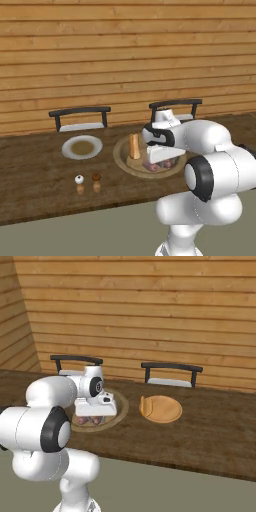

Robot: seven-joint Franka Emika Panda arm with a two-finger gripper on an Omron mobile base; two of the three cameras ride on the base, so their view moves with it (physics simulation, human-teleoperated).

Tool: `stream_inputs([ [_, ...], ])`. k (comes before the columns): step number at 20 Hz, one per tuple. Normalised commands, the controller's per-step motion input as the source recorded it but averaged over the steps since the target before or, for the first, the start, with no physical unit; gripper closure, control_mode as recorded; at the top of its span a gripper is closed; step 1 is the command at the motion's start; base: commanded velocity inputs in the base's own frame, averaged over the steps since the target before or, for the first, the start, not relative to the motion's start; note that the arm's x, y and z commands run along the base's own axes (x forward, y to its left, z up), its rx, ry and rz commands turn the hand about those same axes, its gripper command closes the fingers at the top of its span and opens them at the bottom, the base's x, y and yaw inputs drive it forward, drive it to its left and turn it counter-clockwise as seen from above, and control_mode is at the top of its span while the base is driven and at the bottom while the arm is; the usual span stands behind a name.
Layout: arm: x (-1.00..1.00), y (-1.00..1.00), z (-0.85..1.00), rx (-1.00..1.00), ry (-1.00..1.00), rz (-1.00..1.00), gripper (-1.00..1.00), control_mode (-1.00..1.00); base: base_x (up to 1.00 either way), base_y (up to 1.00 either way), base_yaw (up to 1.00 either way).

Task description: Place one bun and one sausage from the bowl on each plate.

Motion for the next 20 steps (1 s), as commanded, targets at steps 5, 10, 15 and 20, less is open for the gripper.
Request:
stream_inputs([
  [5, 0.0, 0.01, -0.02, 0.0, 0.0, 0.0, 1.0, -1.0, 0.0, 0.0, 0.0],
  [10, -0.29, 0.0, 0.29, 0.0, -0.03, 0.0, 1.0, -1.0, 0.0, 0.0, 0.0],
  [15, -0.77, -0.11, 0.77, 0.0, -0.11, 0.0, 1.0, -1.0, 0.0, 0.0, 0.0],
  [20, -0.31, -0.49, 0.79, 0.04, -0.21, 0.0, 1.0, -1.0, 0.0, 0.0, 0.0],
])
